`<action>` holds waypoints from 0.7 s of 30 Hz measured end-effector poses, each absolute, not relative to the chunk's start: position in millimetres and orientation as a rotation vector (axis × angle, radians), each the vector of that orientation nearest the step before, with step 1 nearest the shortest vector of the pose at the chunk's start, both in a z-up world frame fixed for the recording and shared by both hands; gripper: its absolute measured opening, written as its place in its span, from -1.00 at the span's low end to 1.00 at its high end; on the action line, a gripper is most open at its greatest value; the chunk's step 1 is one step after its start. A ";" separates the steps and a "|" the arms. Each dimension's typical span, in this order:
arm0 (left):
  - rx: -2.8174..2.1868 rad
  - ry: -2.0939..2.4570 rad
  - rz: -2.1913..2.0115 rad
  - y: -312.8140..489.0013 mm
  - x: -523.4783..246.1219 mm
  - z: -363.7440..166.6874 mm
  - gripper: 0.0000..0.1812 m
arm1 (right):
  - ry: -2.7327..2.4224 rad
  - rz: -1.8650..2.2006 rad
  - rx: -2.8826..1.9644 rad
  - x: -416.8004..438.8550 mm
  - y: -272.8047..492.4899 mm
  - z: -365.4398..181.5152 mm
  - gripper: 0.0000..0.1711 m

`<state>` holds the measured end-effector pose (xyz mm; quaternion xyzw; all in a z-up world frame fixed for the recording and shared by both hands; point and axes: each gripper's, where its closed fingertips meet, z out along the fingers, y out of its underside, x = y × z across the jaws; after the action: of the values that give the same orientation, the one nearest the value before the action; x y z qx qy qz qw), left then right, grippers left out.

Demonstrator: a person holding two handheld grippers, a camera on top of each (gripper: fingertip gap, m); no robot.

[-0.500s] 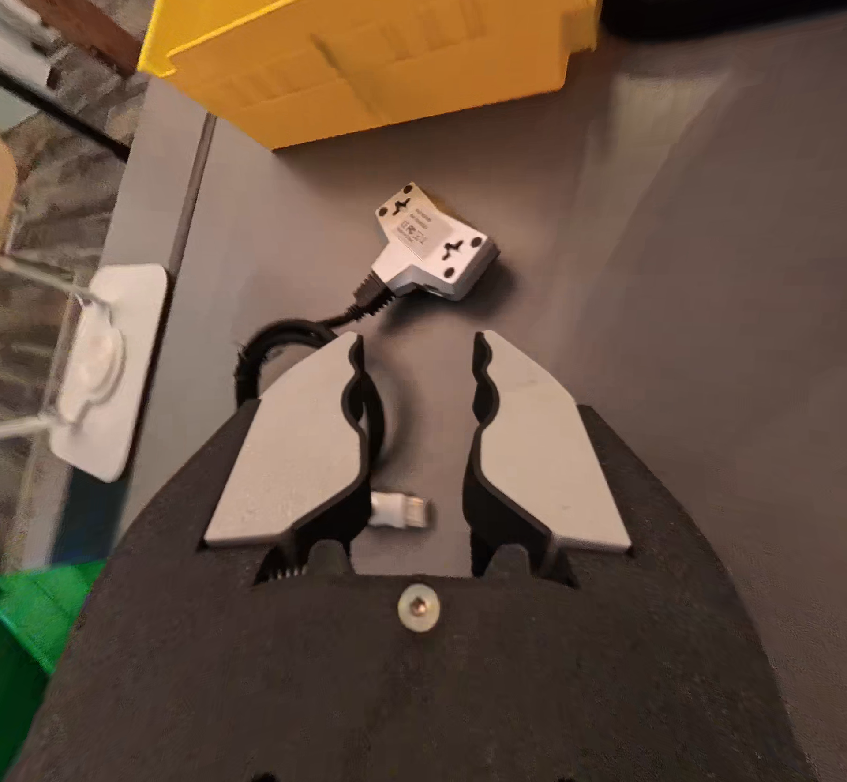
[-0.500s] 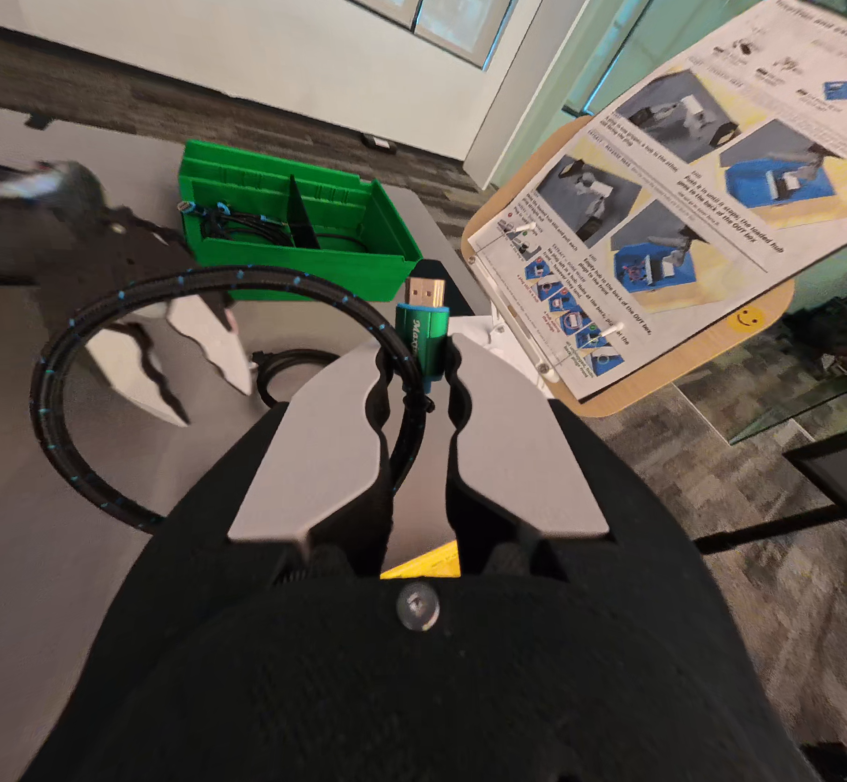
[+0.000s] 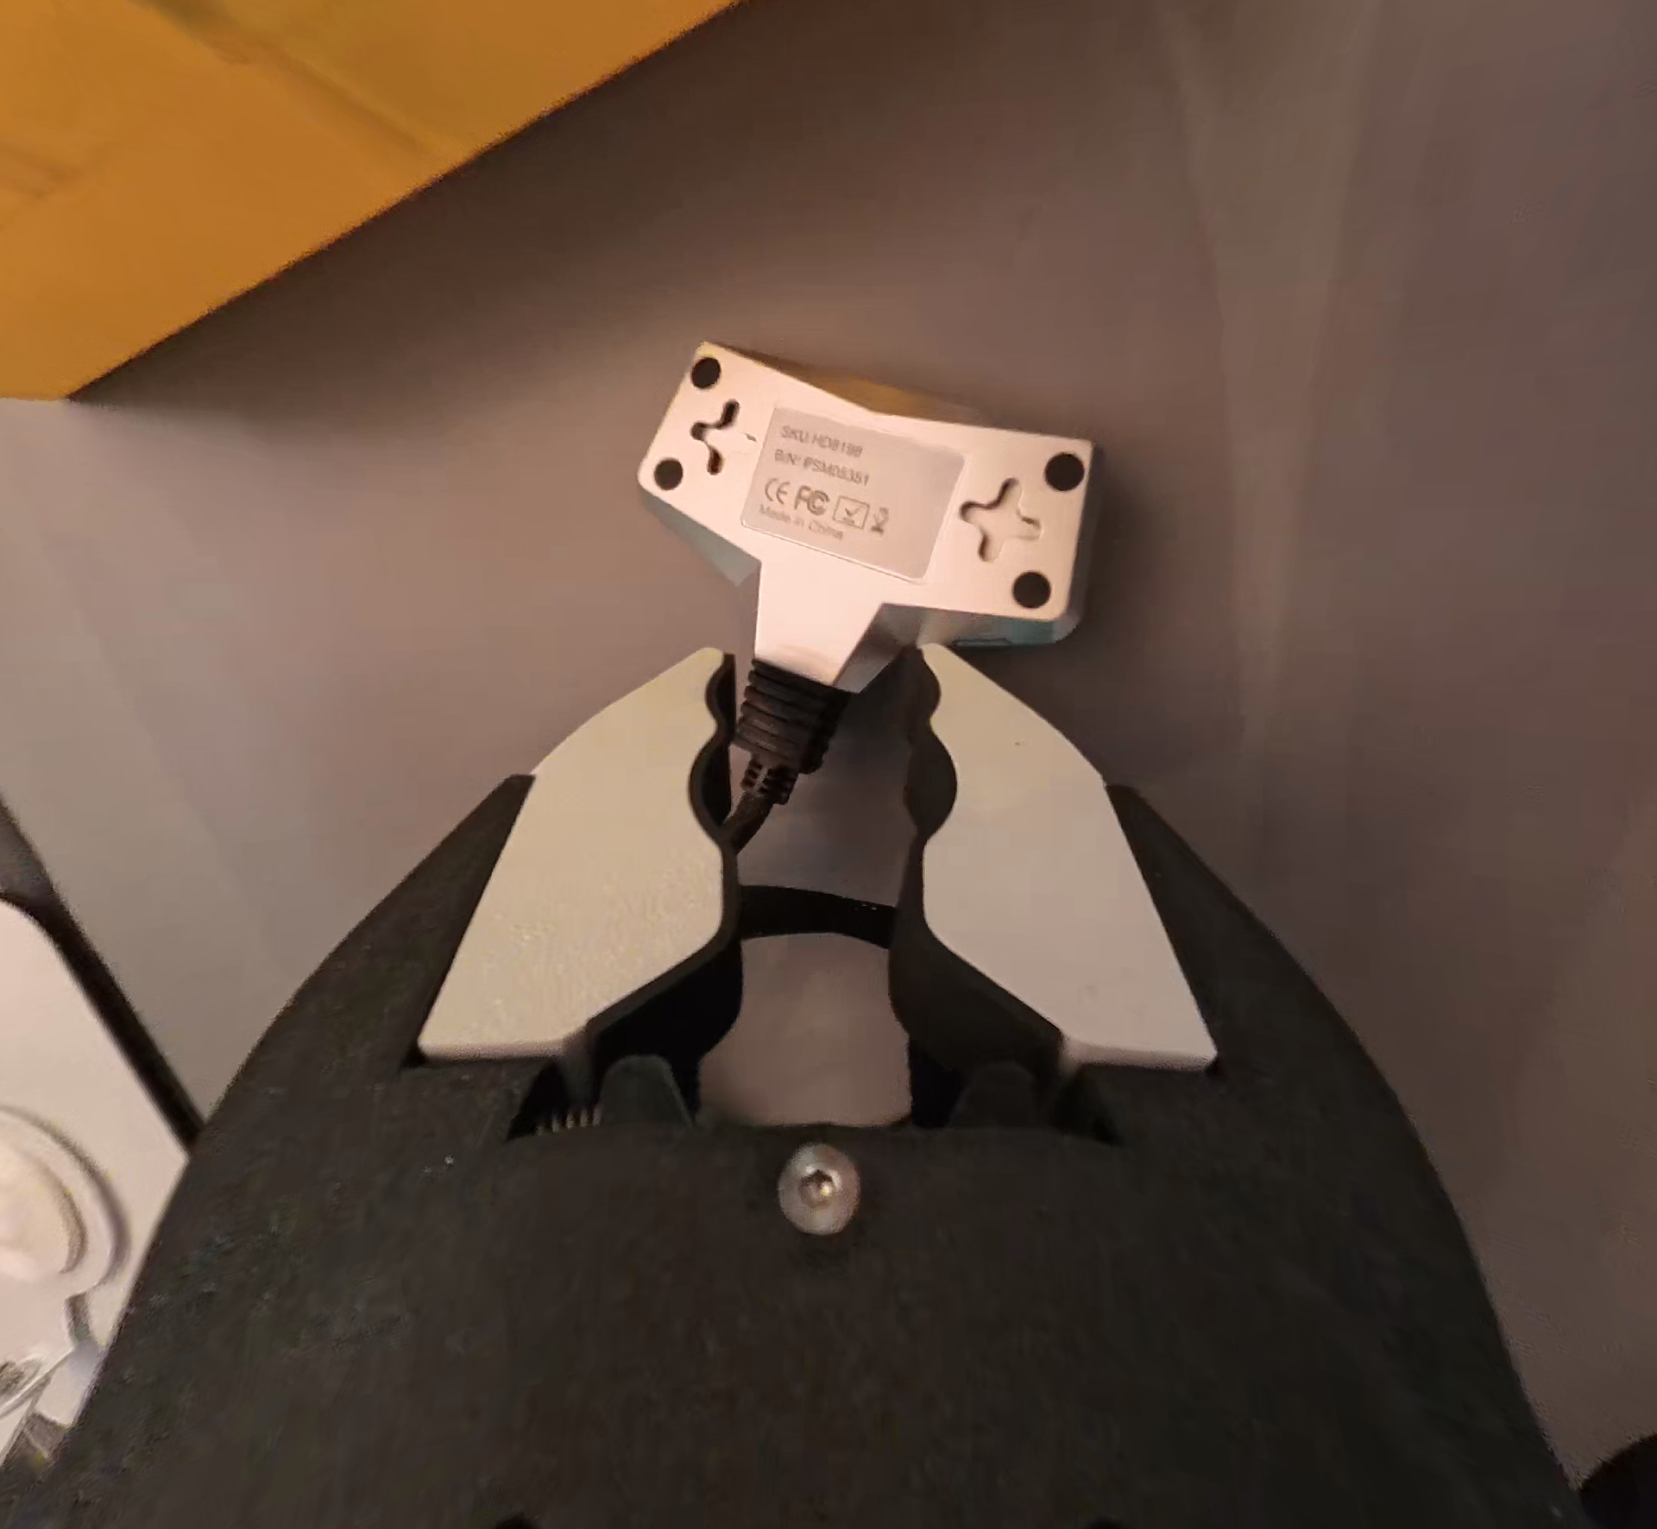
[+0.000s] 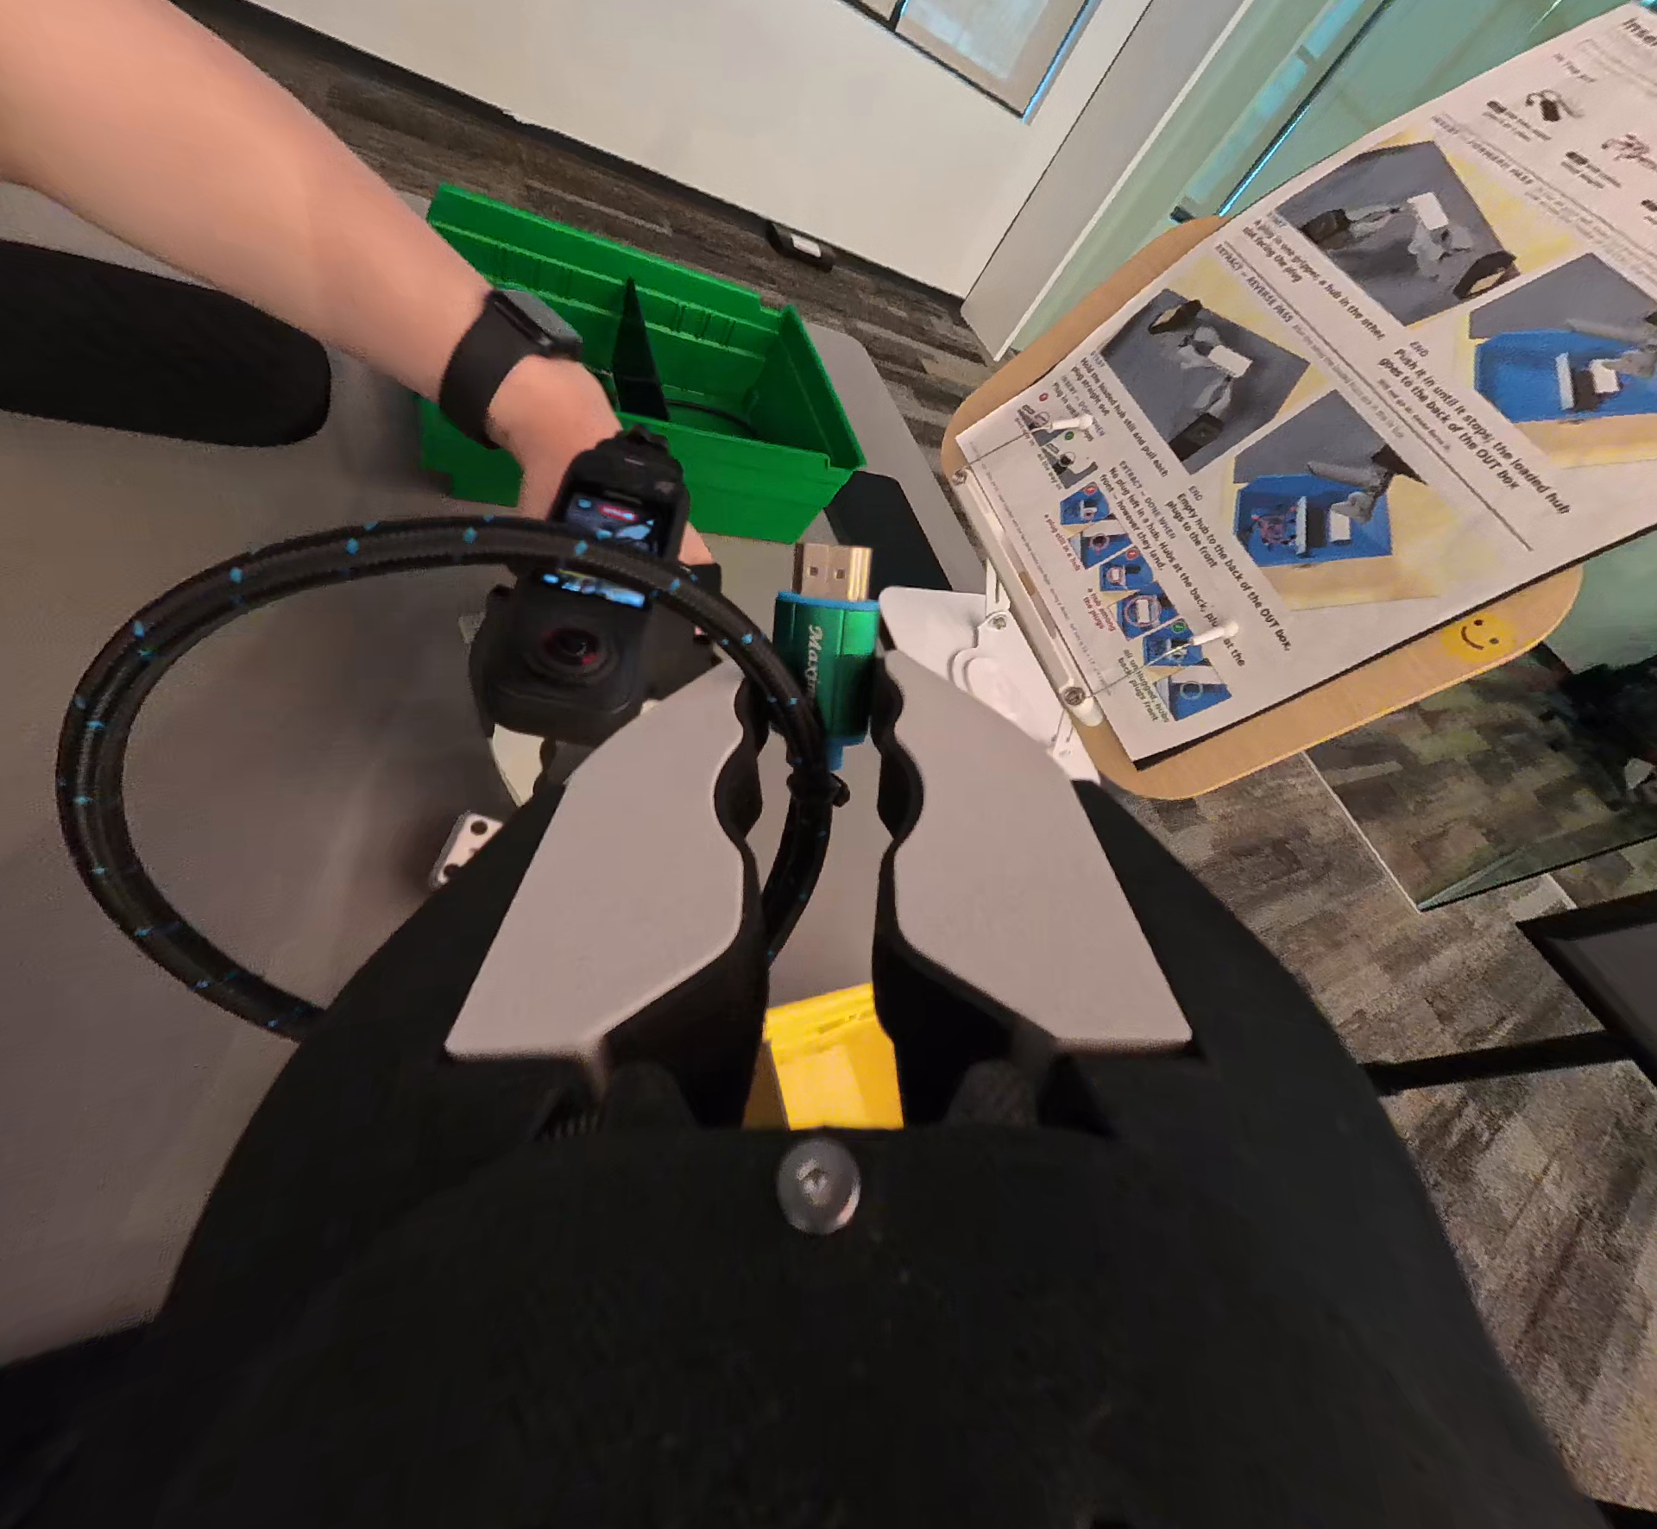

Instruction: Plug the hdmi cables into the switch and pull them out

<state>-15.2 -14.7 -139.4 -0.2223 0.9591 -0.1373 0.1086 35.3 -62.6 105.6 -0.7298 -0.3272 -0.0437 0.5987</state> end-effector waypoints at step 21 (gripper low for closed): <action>-0.766 2.590 -0.547 10.5 -24.5 -80.3 -0.67 | -0.934 0.100 -1.881 28.9 -83.0 56.2 -0.76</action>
<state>-24.5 10.5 -80.3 -0.2729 0.9224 -0.1947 0.1919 28.9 -83.0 56.2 -0.7766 -0.3857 0.0413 0.4964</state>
